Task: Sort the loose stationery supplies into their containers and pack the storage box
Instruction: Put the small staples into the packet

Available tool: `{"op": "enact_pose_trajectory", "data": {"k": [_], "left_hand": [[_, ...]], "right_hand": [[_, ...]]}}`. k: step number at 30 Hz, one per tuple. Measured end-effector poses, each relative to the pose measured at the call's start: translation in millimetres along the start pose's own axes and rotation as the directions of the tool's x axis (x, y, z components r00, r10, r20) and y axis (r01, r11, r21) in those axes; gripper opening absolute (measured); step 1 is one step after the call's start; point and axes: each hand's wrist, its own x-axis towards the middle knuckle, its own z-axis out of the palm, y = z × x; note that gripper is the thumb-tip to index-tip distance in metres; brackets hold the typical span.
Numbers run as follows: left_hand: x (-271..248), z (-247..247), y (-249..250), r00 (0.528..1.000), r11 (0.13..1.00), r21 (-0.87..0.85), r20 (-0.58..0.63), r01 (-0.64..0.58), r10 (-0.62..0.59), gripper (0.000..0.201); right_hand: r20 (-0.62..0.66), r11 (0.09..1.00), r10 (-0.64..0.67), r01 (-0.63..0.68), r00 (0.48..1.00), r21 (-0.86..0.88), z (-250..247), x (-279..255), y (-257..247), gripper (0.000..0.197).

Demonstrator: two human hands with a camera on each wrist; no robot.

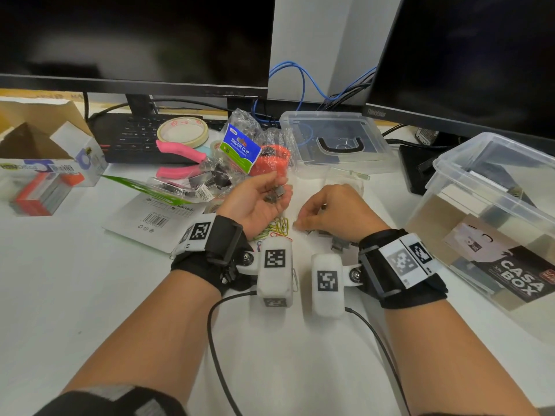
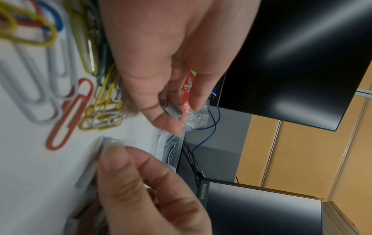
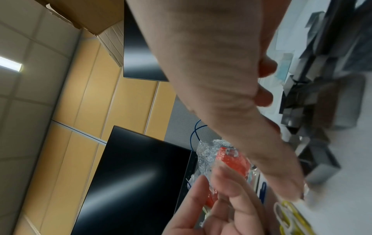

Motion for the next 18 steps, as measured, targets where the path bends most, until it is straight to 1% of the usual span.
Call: {"op": "enact_pose_trajectory", "data": {"k": [2, 5, 8, 10, 12, 14, 15, 17, 18], "left_hand": [[0.3, -0.1, -1.1, 1.0, 1.0, -0.023, 0.013, -0.006, 0.007, 0.023], [-0.8, -0.2, -1.3, 1.0, 1.0, -0.006, 0.021, -0.01, 0.01, 0.021], [-1.2, -0.2, -0.1, 1.0, 1.0, 0.025, 0.023, -0.013, 0.012, 0.021], [-2.0, 1.1, 0.0, 0.999, 0.998, 0.055, 0.031, -0.02, 0.018, 0.021], [-2.2, 2.6, -1.3, 0.999, 0.997, 0.076, 0.041, -0.027, 0.024, 0.02], [-2.8, 3.4, -2.3, 0.998, 0.996, 0.082, 0.064, -0.022, 0.017, 0.021], [-2.8, 3.7, -2.7, 0.997, 0.996, 0.088, 0.081, -0.015, 0.008, 0.023], [-4.7, 4.9, -2.9, 0.991, 0.995, 0.1, 0.129, 0.011, -0.024, 0.019], [-6.2, 5.9, -3.3, 0.989, 0.995, 0.1, 0.146, 0.025, -0.039, 0.017]], "right_hand": [[0.019, 1.0, 0.006, -0.006, 1.0, -0.031, 1.0, 1.1, -0.2, 0.011], [0.004, 0.998, 0.012, -0.012, 1.0, -0.059, 3.2, 3.1, 0.2, 0.011], [0.012, 0.999, -0.006, 0.007, 1.0, -0.049, 4.1, 3.0, -2.3, 0.009], [-0.014, 0.999, -0.024, 0.024, 1.0, -0.027, 2.6, 1.2, -4.0, 0.008], [-0.084, 0.999, -0.052, 0.051, 0.995, -0.013, 0.8, 0.8, -3.9, 0.006], [-0.191, 0.996, -0.087, 0.087, 0.978, -0.007, -0.3, 1.5, -3.4, 0.008], [-0.257, 0.995, -0.095, 0.102, 0.962, 0.011, -0.7, 1.9, -3.5, 0.008], [-0.382, 0.99, -0.102, 0.133, 0.919, 0.055, -1.4, 2.4, -4.1, 0.008], [-0.421, 0.986, -0.106, 0.149, 0.901, 0.071, -1.5, 2.4, -4.4, 0.008]]}}
